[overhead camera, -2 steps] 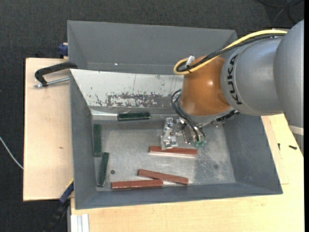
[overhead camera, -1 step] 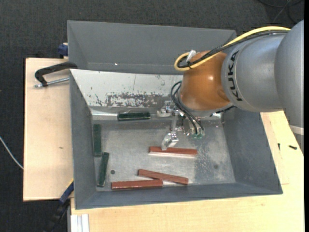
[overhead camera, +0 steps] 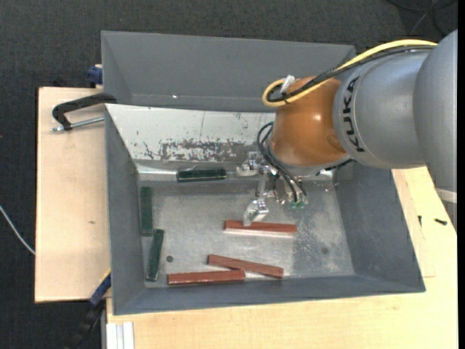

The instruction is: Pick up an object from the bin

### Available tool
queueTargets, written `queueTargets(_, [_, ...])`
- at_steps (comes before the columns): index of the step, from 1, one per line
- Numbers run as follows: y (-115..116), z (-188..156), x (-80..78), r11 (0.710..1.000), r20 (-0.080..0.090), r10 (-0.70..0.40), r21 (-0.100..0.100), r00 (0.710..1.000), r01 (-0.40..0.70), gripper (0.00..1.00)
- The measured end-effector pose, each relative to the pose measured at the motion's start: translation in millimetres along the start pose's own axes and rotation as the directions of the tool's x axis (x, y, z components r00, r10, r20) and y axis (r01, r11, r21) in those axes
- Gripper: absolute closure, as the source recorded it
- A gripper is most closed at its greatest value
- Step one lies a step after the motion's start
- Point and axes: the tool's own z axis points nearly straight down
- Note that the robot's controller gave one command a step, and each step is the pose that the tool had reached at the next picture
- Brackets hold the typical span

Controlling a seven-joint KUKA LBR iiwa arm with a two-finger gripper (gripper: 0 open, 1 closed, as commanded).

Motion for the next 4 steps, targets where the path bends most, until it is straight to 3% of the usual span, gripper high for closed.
queueTargets(1, [0.8,3.3,17.9,1.000,-0.085,-0.006,0.001,0.996,0.006,1.00])
queueTargets(2, [0.3,0.5,7.3,1.000,-0.037,-0.002,0.001,0.999,0.002,0.00])
queueTargets(3, [-0.1,11.5,18.4,1.000,-0.068,-0.004,0.002,0.998,0.004,1.00])
queueTargets(4, [-0.1,11.5,18.3,1.000,-0.068,-0.003,0.002,0.998,0.004,1.00])
